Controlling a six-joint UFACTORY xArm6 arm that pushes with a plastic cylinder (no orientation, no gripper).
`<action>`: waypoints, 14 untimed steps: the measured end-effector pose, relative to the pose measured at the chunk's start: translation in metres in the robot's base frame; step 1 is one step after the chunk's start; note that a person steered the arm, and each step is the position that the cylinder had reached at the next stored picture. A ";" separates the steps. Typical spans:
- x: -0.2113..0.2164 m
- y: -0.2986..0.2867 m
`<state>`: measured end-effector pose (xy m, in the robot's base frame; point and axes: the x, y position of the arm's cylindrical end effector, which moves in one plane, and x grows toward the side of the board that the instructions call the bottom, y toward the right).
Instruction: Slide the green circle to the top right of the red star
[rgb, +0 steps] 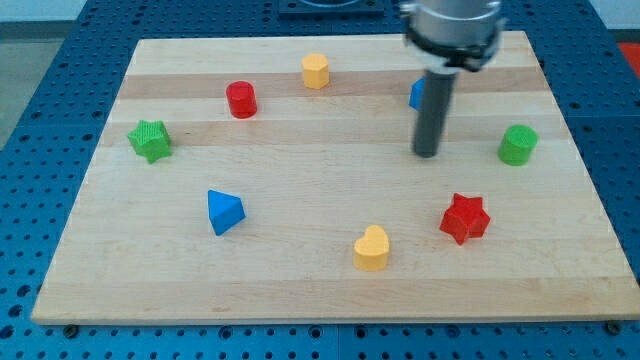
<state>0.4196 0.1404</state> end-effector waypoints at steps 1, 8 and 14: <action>-0.022 0.014; -0.033 0.090; 0.065 0.069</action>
<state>0.4841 0.2089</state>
